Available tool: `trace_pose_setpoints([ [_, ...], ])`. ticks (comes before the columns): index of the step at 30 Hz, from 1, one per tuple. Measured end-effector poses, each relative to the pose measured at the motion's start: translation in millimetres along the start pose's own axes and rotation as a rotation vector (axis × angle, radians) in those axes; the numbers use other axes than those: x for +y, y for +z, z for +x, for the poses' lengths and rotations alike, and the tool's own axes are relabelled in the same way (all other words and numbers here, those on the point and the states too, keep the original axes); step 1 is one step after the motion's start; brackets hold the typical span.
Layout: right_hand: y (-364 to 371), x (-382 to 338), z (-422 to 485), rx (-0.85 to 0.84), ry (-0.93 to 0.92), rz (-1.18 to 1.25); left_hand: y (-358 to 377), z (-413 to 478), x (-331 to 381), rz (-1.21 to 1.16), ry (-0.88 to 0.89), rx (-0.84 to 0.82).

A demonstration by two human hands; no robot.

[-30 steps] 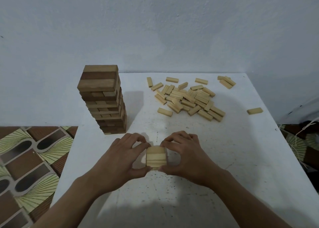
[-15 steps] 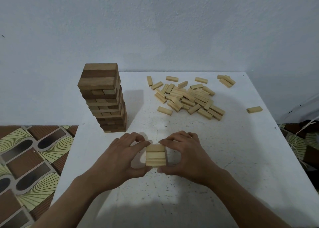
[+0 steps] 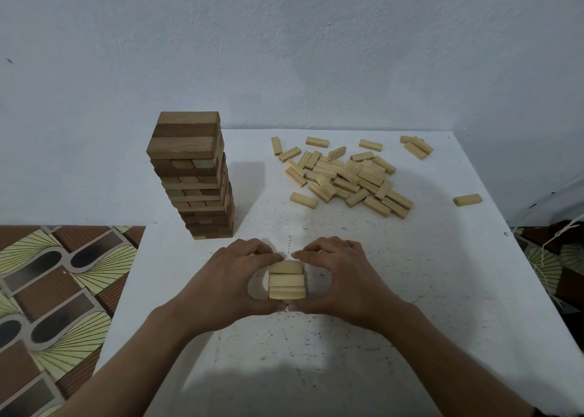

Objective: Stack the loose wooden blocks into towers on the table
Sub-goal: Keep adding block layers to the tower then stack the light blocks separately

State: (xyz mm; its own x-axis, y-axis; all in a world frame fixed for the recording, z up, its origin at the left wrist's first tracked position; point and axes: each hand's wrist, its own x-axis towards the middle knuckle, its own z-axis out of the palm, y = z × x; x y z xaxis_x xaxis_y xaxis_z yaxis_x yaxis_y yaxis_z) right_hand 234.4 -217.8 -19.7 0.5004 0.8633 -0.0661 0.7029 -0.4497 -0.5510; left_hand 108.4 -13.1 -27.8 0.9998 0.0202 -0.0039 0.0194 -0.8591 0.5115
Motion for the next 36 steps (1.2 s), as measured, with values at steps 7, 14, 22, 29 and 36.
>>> trace_pose_setpoints([
  [7, 2, 0, 0, 0.019, -0.009, 0.018, 2, 1, -1, -0.039, 0.012, 0.005],
  [14, -1, 0, 0, 0.001, -0.008, -0.018, -1, 4, -1, 0.006, -0.020, -0.039],
  [22, 4, 0, 2, -0.006, 0.009, -0.042, -4, 7, 8, 0.034, -0.054, -0.029],
  [29, 5, -1, 3, 0.014, 0.010, -0.030, -5, 11, 12, 0.030, -0.082, -0.042],
  [36, 6, -3, 3, 0.029, 0.020, -0.042, -3, 11, 15, 0.058, -0.105, -0.057],
])
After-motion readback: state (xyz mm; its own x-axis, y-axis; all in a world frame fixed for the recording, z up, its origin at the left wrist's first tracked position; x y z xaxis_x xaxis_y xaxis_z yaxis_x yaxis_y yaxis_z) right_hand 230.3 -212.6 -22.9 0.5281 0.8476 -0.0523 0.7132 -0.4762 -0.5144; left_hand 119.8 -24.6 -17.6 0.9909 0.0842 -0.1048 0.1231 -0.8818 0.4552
